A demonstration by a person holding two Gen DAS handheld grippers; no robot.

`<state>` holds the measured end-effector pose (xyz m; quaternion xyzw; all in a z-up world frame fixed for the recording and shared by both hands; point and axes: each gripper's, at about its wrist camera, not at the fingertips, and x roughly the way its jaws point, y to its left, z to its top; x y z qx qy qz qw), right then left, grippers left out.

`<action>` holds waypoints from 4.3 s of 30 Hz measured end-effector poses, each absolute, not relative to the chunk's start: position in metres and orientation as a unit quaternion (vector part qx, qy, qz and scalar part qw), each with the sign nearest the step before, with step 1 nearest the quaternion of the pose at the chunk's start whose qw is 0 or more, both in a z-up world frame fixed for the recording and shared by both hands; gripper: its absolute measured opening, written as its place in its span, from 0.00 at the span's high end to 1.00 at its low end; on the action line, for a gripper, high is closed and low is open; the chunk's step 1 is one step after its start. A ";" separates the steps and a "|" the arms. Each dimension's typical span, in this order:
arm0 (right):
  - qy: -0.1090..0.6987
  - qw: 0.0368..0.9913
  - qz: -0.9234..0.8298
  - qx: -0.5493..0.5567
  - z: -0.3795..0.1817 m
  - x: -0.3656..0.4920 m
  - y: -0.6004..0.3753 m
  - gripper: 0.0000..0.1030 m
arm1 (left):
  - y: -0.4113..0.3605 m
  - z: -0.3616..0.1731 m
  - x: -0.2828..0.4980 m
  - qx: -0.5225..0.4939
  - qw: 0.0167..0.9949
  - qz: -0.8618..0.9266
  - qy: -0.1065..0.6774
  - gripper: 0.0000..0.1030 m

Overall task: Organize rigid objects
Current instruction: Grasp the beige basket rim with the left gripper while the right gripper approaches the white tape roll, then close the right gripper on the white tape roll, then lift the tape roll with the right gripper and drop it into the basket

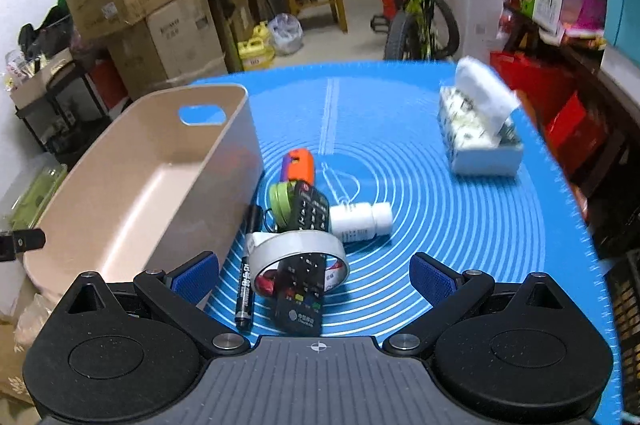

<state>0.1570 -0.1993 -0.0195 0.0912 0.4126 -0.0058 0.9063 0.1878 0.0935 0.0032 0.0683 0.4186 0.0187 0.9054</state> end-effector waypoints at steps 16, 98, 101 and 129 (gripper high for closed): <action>0.438 0.895 0.041 0.068 -0.080 0.208 -0.187 0.02 | 0.110 -0.035 0.217 0.058 0.892 -0.012 0.447 0.29; 0.376 0.922 0.010 0.092 0.010 0.184 -0.177 0.20 | 0.108 -0.041 0.219 0.042 0.887 -0.018 0.459 0.89; 0.354 0.930 0.015 0.093 0.023 0.190 -0.167 0.20 | 0.108 -0.041 0.219 0.039 0.887 -0.017 0.459 0.89; 0.394 0.913 0.006 0.107 -0.007 0.236 -0.158 0.70 | 0.113 -0.040 0.220 0.040 0.888 -0.027 0.458 0.88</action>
